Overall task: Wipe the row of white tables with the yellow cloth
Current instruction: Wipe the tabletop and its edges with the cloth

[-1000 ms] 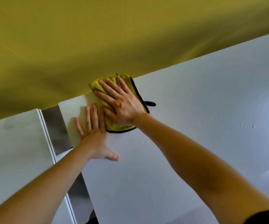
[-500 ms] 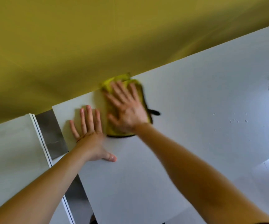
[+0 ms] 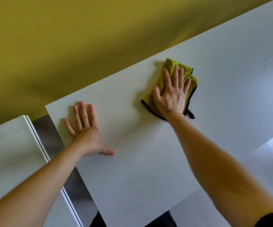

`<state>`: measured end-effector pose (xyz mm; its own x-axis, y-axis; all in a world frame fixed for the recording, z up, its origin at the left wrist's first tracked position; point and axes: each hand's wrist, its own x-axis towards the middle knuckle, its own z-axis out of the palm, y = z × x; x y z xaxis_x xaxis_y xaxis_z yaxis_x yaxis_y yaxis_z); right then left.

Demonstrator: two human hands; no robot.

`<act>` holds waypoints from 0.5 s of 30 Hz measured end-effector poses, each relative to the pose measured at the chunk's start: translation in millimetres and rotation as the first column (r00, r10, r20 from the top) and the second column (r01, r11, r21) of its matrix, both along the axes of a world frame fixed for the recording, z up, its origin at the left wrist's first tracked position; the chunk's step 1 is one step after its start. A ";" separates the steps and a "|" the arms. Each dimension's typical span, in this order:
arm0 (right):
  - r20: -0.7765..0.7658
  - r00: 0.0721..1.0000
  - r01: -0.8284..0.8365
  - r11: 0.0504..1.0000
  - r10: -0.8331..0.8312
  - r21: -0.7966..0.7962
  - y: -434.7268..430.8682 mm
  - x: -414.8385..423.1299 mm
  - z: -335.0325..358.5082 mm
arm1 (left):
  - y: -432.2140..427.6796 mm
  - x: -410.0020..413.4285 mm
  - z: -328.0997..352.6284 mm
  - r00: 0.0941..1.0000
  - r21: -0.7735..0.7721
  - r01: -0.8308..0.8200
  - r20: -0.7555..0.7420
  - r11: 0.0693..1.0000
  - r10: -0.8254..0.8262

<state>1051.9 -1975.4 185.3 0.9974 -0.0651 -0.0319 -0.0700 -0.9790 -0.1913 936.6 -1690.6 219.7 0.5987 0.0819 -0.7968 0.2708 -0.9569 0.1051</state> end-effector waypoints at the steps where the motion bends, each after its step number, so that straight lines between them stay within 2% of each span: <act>1: -0.002 0.993 -0.115 0.993 0.115 0.025 33.5 -28.4 -0.4 | 0.6 -0.6 -0.6 1.000 -0.002 -0.001 0.003 1.000 0.001; 4: -0.015 0.892 -0.449 0.890 0.451 0.083 109.7 -93.7 2.4 | 0.0 -1.6 -4.5 1.000 -0.003 -0.018 0.025 1.000 0.018; 6: -0.007 0.833 -0.550 0.831 0.553 0.086 111.9 -101.6 3.1 | 0.5 -4.4 -5.9 0.998 0.007 -0.012 0.059 1.000 0.011; 8: 0.017 0.813 -0.582 0.811 0.582 0.058 70.8 -84.9 -1.5 | 4.4 -5.8 -7.9 0.995 0.005 -0.003 0.096 1.000 0.002; 9: 0.020 0.842 -0.539 0.841 0.539 0.037 37.7 -73.6 -3.4 | 6.6 -5.7 -8.7 0.993 -0.010 -0.004 0.122 1.000 0.005; 11: 0.029 0.946 -0.324 0.946 0.324 0.004 -41.1 -50.2 -4.7 | 10.8 -7.7 -10.8 0.965 -0.039 -0.022 0.261 0.999 0.031; 13: -0.016 0.998 -0.069 0.998 0.068 -0.012 -104.9 -32.0 -0.7 | 10.8 -11.9 -15.0 0.854 -0.088 -0.020 0.517 0.996 0.063; 15: -0.036 0.993 0.110 0.994 -0.111 -0.004 -112.9 -29.9 -1.9 | -1.2 -17.6 -16.4 0.726 -0.152 0.041 0.684 0.988 0.075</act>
